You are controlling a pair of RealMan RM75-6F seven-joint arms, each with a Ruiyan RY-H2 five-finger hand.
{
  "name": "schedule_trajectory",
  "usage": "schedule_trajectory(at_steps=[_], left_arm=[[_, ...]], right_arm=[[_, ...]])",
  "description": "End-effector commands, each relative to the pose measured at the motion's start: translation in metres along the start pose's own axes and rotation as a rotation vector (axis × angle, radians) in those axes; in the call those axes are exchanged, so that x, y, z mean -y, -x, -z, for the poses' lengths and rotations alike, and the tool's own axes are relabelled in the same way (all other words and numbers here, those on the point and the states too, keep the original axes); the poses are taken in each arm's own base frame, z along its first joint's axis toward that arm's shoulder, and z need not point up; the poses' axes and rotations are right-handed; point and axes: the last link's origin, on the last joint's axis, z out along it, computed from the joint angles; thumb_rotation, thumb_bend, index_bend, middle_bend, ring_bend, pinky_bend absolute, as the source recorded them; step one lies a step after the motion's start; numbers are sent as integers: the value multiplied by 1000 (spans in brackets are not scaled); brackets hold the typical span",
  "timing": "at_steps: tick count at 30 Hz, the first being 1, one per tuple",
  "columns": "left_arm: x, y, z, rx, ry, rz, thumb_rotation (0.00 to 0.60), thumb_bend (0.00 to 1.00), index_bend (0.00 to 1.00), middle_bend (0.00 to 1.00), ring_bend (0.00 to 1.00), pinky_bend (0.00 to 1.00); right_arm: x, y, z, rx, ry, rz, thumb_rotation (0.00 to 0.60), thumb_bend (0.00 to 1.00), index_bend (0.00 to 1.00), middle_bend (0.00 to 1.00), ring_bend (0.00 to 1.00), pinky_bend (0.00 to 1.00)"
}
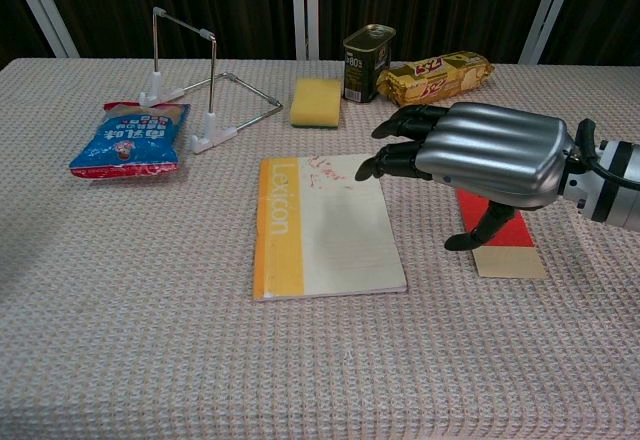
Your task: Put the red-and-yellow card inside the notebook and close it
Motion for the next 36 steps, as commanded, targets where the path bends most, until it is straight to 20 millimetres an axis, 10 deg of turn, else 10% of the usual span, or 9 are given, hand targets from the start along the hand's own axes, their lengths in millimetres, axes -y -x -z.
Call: schedule_trajectory(at_steps=[1,36], left_arm=[[-1,0,-1,2,2,1,600,40,282,212,162,204],[5,6,0,13,-15,13,600,40,282,212,162,204]], right_arm=[[4,6,-10,-6,-8,3,600,106,183,211,54,25],[17,12,-49,-36,-30,-42,600,107,192,202,44,11]])
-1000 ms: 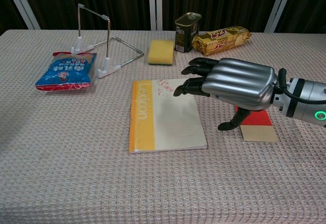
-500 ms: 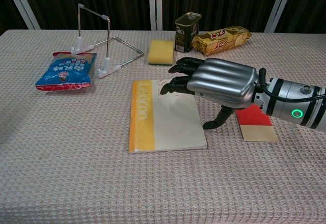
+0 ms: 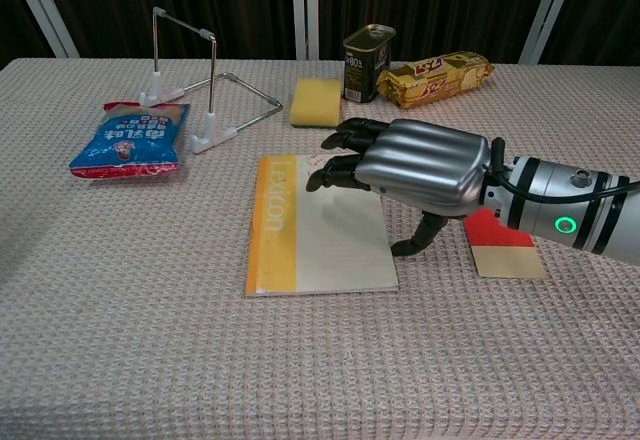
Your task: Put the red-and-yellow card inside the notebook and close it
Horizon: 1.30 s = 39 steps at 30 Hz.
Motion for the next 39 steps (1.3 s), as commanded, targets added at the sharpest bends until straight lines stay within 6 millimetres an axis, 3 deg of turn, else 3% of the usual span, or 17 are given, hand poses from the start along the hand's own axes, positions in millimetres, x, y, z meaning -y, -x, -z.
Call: schedule_trajectory(at_steps=[1,9,19,28,39], left_arm=[[0,0,0,-1,0,1,600,40,282,212,162,204],[1,1,0,0,0,1,600,39,282,212,162,204],[2,2,1,4,-4,11,600,39,282,212,162,204],[2,1,2,-2,-6,28,600,39,282,212,162,205],[7,-7,8,-24,-31,54,600,38,282,212,163,209]], right_arm=[[1,-1,-1,-6,-1,-5,600,108,194,202,44,11],[4,-1,-8,-29,-1,-28,600,167,222,212,44,11],[12,3,-17,-86,-8,-89,600,237,332,268,84,26],[22,10,-29,-194,-42,-125,600,324,570,400,247,122],[23,15,-35,-252,-72,-106,600,430,680,458,315,154]])
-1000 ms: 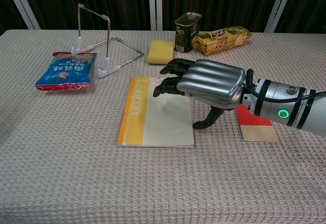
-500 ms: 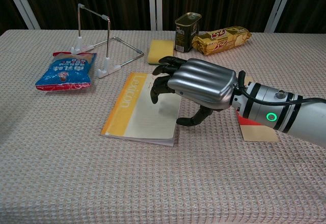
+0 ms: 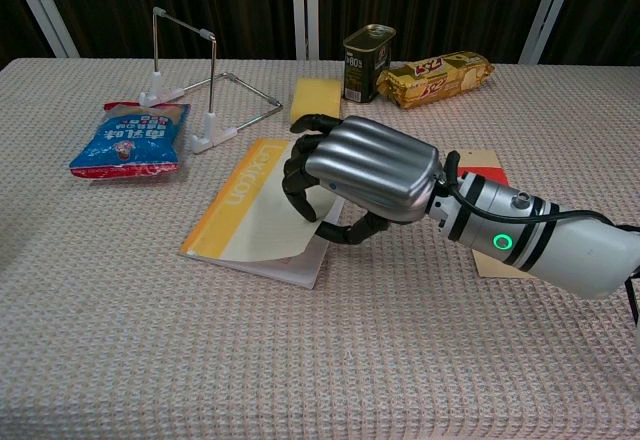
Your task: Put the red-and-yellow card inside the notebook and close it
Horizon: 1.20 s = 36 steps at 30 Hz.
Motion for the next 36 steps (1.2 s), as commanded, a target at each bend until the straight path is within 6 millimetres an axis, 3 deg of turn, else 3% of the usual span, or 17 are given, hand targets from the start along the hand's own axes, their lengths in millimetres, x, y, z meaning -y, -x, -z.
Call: schedule_trajectory(at_steps=[1,8,12,16,20,24,30,36], left_arm=[[0,-1,1,-2,0,-2,600,38,282,212,164,209],[-2,-1,1,-6,8,-3,600,39,282,212,164,209],[-5,-1,-1,-8,18,-4,600,38,282,212,163,209],[-9,0,-3,-9,25,-3,600,38,282,212,163,209],[-12,0,-5,-10,31,-2,600,39,282,213,163,209],[-12,1,-3,-6,25,0,600,38,282,213,163,209],[-8,3,0,0,12,4,600,39,282,213,163,209],[-2,5,4,8,-1,7,600,38,282,213,163,209]], right_arm=[[0,-1,4,-16,-22,5,600,438,696,460,316,154],[-25,-15,46,-6,-66,83,600,441,705,462,316,155],[-42,-33,74,8,-99,136,600,443,705,462,316,155],[-49,-52,80,-7,-136,178,600,443,705,462,316,156],[-43,-67,62,-45,-161,199,600,443,704,454,316,158],[-27,-76,30,-87,-182,212,600,443,700,448,316,160],[-6,-79,-17,-92,-179,234,600,443,688,444,313,161],[10,-82,-50,-82,-190,230,600,436,640,424,277,136]])
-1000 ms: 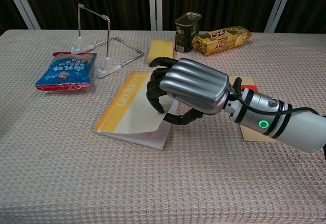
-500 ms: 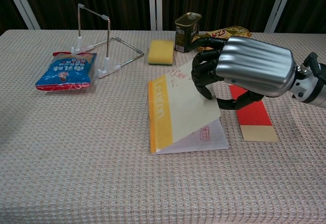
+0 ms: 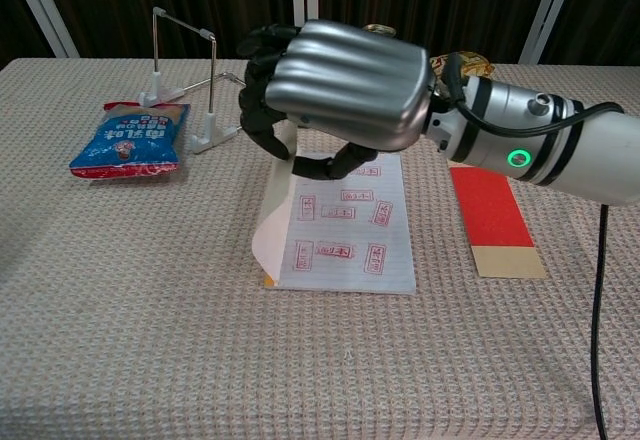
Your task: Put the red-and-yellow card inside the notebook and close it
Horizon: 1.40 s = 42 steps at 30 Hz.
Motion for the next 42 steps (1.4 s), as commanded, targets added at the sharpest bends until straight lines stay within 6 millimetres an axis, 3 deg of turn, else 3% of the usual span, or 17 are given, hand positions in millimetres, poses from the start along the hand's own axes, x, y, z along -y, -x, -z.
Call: schedule_trajectory(at_steps=[1,3,5,6,8,10,14,24,27,29,31,33,35,37,42], left_arm=[[2,0,1,0,-5,4,600,38,282,213,163,209],[2,0,2,-1,-6,6,600,38,282,212,163,209],[3,0,2,-3,-5,5,600,39,282,212,163,209],[3,0,2,-3,-4,6,600,39,282,212,163,209],[2,0,3,-4,-4,7,600,39,282,212,163,209],[2,1,3,-4,-3,9,600,39,282,212,163,209],[2,2,3,0,-3,11,600,39,282,213,163,209],[-2,1,-3,-2,20,11,600,39,282,212,163,209],[-3,2,-4,1,23,10,600,38,282,212,163,209],[-3,2,-6,3,22,11,600,39,282,212,163,209],[-4,2,-8,1,26,10,600,39,282,212,163,209],[-5,2,-8,1,32,9,600,38,282,212,163,209],[-7,3,-8,2,36,10,600,39,282,212,163,209],[-7,5,-8,8,38,11,600,39,282,212,163,209],[-10,8,-10,17,40,10,600,39,282,213,163,209]], right_arm=[[8,-3,-22,2,-8,-5,600,423,599,406,254,121],[11,-2,-30,19,-10,-6,600,357,464,351,194,83],[14,-1,-39,47,-7,-11,600,210,192,229,87,24],[16,-1,-44,64,-5,-12,600,156,102,173,49,9],[18,-2,-50,79,-1,-16,600,55,9,66,6,0],[21,-4,-56,85,7,-29,600,1,0,1,0,0],[23,-5,-58,123,24,-61,600,0,0,0,0,0],[-5,-23,-25,114,136,-98,600,14,0,0,0,0],[-17,-26,-10,118,167,-102,600,82,0,2,0,10],[-23,-25,0,151,186,-123,600,205,0,56,74,117],[-28,-23,13,203,203,-138,600,317,24,143,164,208],[-32,-20,28,259,210,-123,600,403,71,198,179,224],[-35,-20,44,285,219,-105,600,428,119,222,181,228],[-40,-19,69,319,235,-92,600,388,166,239,182,228],[-48,-16,134,409,254,-52,600,159,245,259,182,228]])
